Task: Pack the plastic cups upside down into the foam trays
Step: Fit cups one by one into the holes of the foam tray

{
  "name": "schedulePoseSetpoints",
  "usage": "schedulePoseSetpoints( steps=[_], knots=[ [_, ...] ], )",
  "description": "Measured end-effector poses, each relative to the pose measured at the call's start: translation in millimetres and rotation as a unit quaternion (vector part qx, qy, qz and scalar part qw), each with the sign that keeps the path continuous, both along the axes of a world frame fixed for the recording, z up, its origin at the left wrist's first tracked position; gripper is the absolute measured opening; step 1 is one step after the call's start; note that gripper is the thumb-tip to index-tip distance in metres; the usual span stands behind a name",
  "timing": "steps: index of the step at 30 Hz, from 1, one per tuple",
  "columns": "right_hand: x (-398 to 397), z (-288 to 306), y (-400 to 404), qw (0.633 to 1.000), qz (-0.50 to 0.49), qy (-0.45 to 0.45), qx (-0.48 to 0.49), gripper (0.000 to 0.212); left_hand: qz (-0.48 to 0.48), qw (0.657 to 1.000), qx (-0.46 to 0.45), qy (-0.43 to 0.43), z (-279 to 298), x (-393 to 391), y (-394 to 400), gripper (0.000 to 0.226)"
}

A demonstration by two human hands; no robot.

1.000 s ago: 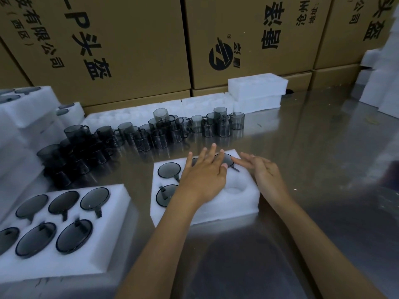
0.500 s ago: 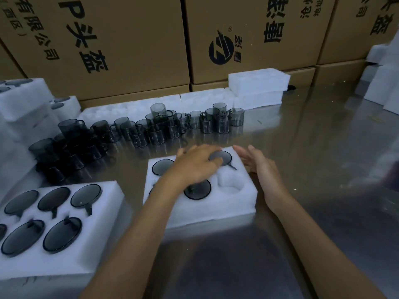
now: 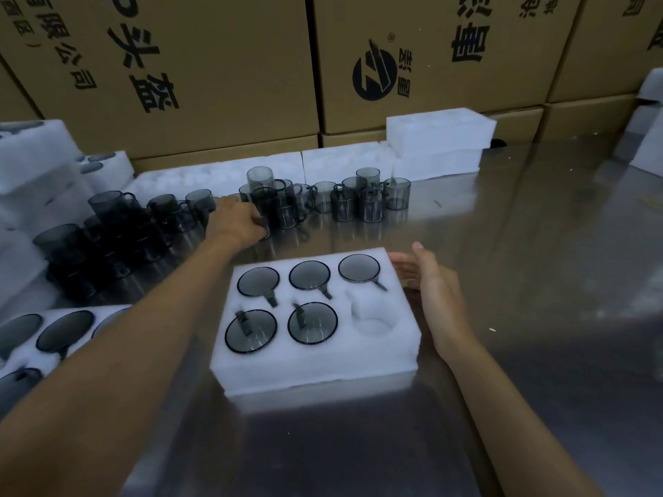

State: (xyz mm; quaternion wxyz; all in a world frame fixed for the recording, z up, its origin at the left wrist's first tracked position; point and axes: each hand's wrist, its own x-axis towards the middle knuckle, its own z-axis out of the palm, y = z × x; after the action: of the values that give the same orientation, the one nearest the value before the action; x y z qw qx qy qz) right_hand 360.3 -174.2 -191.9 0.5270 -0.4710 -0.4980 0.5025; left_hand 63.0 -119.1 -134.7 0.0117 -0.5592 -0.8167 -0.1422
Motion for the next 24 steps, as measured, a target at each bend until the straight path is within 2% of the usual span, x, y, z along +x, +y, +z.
schedulePoseSetpoints(
  steps=[2,5,8,12,14,19,21,24],
  knots=[
    [0.2,1.5,-1.2,1.000,0.003,0.001,-0.002,0.044,-0.022,0.999,0.037,-0.029,-2.9,1.6,-6.5,0.011],
    [1.0,5.2,-4.7,1.000,0.009,0.000,-0.007,0.045,-0.073,0.991,0.071,-0.086,-5.2,7.4,-21.0,0.023],
    [1.1,7.4,-7.5,1.000,0.007,0.001,-0.012,0.045,-0.126,0.978,0.121,-0.113,-1.4,19.3,-43.6,0.023],
    [3.2,15.8,-10.2,0.997,-0.043,-0.014,0.067,0.028,-0.211,0.947,0.198,-0.138,11.8,46.5,-81.4,0.029],
    [5.1,23.9,-14.5,0.986,-0.050,-0.053,0.148,0.020,-0.244,0.933,0.233,-0.128,18.0,67.4,-100.8,0.034],
    [-8.1,34.2,-45.9,0.942,-0.019,-0.148,0.300,0.038,-0.349,0.889,0.298,0.007,16.1,113.3,-131.0,0.059],
    [-15.9,34.2,-52.8,0.936,0.018,-0.164,0.310,0.042,-0.377,0.867,0.326,0.020,11.1,126.8,-134.3,0.058],
    [-18.7,35.3,-54.3,0.945,0.029,-0.123,0.301,0.037,-0.390,0.848,0.358,0.002,0.2,137.2,-137.4,0.059]
  ],
)
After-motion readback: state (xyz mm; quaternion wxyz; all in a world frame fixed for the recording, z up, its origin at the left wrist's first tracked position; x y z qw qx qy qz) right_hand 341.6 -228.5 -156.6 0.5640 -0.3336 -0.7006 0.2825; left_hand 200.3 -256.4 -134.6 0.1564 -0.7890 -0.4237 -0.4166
